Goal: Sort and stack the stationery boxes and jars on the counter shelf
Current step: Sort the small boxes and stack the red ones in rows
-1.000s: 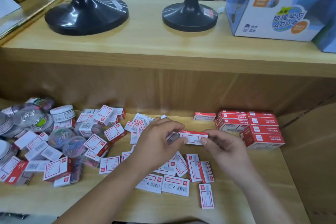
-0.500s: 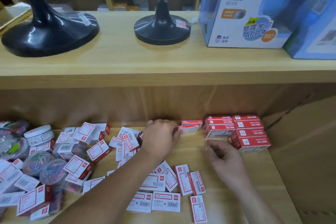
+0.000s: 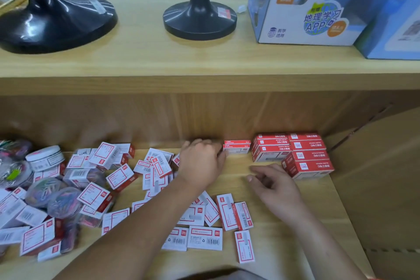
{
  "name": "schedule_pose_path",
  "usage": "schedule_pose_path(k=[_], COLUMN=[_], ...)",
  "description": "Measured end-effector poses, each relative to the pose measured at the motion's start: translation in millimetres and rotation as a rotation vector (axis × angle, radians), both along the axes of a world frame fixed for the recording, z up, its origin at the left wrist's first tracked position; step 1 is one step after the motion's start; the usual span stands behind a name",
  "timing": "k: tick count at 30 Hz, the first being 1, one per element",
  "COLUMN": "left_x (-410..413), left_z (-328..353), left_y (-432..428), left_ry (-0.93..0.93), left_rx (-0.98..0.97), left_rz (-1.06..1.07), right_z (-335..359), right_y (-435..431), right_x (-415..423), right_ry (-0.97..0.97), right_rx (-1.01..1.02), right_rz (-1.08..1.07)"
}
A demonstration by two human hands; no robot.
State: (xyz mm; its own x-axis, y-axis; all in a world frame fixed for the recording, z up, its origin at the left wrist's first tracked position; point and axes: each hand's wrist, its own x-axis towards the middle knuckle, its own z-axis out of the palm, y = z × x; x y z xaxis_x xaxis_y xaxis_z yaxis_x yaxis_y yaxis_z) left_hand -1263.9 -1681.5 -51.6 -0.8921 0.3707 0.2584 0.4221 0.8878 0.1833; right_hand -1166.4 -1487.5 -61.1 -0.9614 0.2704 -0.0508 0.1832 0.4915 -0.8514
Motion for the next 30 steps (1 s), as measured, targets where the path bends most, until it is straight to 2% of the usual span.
schedule_pose_path(k=[10,16,18,23,27,30], left_x=[1,21,44,100,116,115], left_z=[9,22,29,35,24,15], left_y=[7,-25,-41,-56,-43,-40], left_ry=[-0.067,0.024,-0.027,-0.311,-0.323,-0.336], left_rx=[-0.043,0.186,0.203,0.11,-0.012,0.092], left_rz=[0.037,-0.134,-0.145,-0.156,-0.11,-0.093], right_z=[3,1,2,8,13,10], right_y=[1,0,0,-4,-10,-12], right_x=[2,3,6,19,38,43], right_ry=[-0.013,-0.023,-0.023,-0.045,-0.09,-0.064], right_rx=[0.02,0.048,0.058,0.155,0.225,0.205], right_rz=[0.037,0.05,0.085,0.248,0.33,0.305])
